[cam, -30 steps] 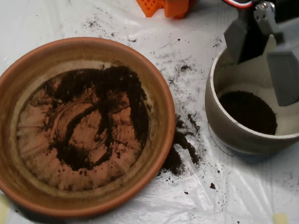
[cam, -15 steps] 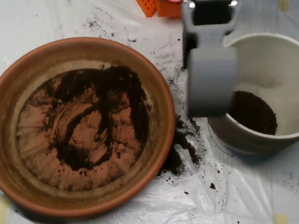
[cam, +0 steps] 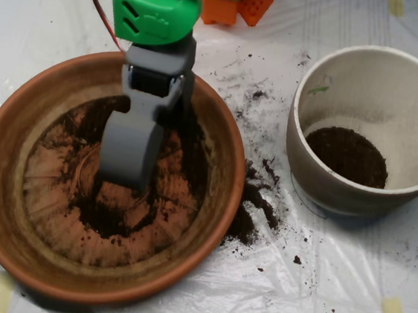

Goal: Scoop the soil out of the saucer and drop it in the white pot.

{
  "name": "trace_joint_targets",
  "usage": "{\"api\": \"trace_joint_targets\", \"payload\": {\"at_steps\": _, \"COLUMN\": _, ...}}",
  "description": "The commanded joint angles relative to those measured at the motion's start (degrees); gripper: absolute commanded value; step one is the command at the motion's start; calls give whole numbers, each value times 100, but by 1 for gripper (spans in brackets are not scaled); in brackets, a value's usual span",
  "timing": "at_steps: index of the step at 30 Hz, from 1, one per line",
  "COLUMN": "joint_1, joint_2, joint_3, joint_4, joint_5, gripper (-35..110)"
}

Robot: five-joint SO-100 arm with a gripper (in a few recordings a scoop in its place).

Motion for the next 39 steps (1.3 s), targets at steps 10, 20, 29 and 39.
{"api": "trace_joint_targets", "payload": {"at_steps": 10, "joint_1": 914, "joint_2": -2206, "joint_3": -1274, "joint_4": 325, "joint_5": -404, "gripper": 65}}
{"api": "trace_joint_targets", "payload": {"at_steps": 20, "joint_1": 1107, "joint_2": -3823, "joint_3": -2988, "joint_4": 861, "joint_5": -404, "gripper": 68}}
{"api": "trace_joint_targets", "payload": {"at_steps": 29, "joint_1": 940, "joint_2": -4500, "joint_3": -3902, "joint_4": 1406, "joint_5": -510, "gripper": 57}}
{"api": "trace_joint_targets", "payload": {"at_steps": 39, "joint_1": 1090, "joint_2": -6346, "joint_3": -6697, "joint_4": 2997, "joint_5": -589, "gripper": 56}}
